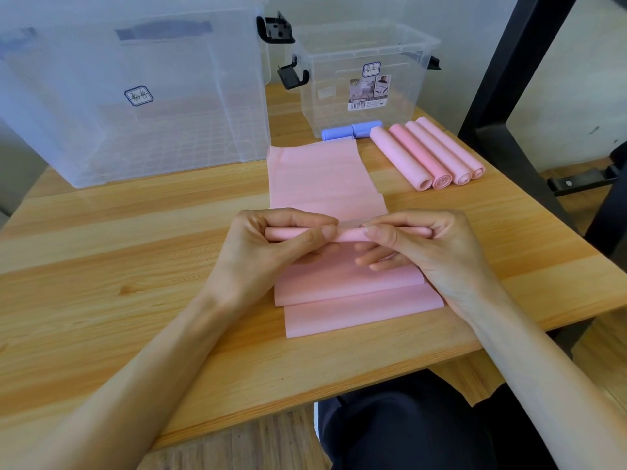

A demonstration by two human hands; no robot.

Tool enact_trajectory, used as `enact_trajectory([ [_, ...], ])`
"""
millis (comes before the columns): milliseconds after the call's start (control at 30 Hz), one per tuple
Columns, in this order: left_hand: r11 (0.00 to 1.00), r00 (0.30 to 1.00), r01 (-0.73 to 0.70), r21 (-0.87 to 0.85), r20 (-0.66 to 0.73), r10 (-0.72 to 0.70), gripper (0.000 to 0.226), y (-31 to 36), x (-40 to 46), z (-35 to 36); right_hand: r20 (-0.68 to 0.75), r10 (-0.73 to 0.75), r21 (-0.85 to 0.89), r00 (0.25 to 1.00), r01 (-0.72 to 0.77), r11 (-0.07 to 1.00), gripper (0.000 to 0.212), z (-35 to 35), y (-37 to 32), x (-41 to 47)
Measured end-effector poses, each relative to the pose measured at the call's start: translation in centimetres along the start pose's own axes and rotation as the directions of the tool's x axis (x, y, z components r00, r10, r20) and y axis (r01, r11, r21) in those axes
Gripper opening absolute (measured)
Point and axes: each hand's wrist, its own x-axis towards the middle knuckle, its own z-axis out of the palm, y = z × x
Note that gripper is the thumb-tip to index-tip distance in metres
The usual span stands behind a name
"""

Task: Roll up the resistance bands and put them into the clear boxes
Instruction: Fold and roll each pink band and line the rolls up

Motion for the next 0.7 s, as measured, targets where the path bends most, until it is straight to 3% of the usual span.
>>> enact_trajectory([
  [167, 0.999, 0.999, 0.036, -0.009, -0.022, -0.037, 0.012, 0.1, -0.02, 0.19, 0.015, -0.008, 0.031, 1.0, 0.008, 0.999, 0.024, -0.03, 0.11, 0.03],
  [400, 1.0, 1.0, -0.016, 0.011, 0.017, 0.016, 0.02, 0.04, -0.08, -0.06, -0.022, -0.009, -0.006, 1.0, 0.008, 1.0, 0.017, 0.03, 0.07, 0.03],
  [700, 1.0, 1.0, 0.018, 0.02, -0.004, -0.018, 0.012, 0.01, -0.05, 0.04, 0.006, 0.003, 0.011, 1.0, -0.003, 1.0, 0.02, 0.04, -0.02, 0.04],
])
